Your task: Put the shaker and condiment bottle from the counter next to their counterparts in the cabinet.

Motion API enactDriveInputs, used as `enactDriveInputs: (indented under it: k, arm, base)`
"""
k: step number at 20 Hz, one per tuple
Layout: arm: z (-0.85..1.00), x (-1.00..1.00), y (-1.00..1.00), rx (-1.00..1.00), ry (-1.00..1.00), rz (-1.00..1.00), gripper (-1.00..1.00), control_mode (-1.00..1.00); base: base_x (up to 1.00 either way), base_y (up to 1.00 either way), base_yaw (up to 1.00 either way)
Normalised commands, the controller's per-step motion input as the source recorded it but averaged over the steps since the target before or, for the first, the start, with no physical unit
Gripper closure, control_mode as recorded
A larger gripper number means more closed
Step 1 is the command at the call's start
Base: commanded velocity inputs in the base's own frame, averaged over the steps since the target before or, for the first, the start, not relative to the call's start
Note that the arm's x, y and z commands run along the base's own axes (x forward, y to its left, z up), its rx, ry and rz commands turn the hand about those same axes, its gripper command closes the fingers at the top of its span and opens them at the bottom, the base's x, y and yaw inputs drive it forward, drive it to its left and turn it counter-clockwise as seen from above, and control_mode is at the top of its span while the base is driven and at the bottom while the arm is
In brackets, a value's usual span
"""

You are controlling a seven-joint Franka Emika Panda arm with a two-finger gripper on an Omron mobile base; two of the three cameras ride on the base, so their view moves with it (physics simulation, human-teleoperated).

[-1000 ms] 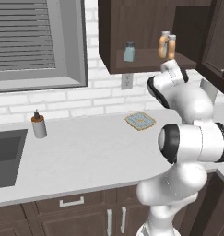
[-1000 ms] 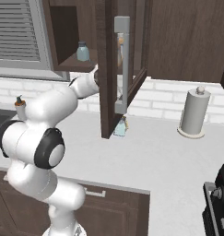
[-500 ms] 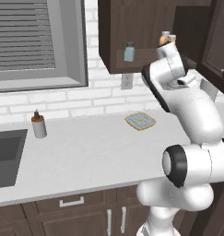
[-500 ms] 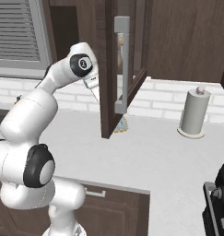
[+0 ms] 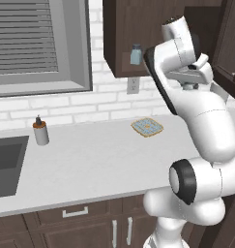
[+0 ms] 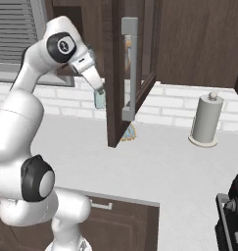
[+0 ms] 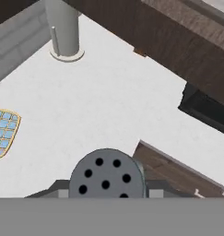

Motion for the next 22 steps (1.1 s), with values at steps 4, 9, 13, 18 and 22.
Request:
enactDriveInputs:
  k: [4, 9, 13, 18, 22]
  arm:
    - [0.96, 0.0, 0.31, 0.0, 0.0, 0.23, 1.0, -1.0]
    - [0.5, -0.03, 0.15, -0.02, -0.12, 0.2, 1.0, -1.0]
    - [0.2, -0.11, 0.34, -0.05, -0.15, 0.13, 1.0, -1.0]
    - [0.05, 0.06, 0.29, -0.01, -0.2, 0.12, 1.0, -1.0]
    - [0.06, 0.28, 0.02, 0.03, -0.11, 0.13, 1.0, -1.0]
  base:
    - [0.0, 0.0, 0.0]
    - [0.0, 0.0, 0.0]
    - [0.0, 0.0, 0.0]
    - [0.0, 0.0, 0.0]
    - [0.0, 0.0, 0.0]
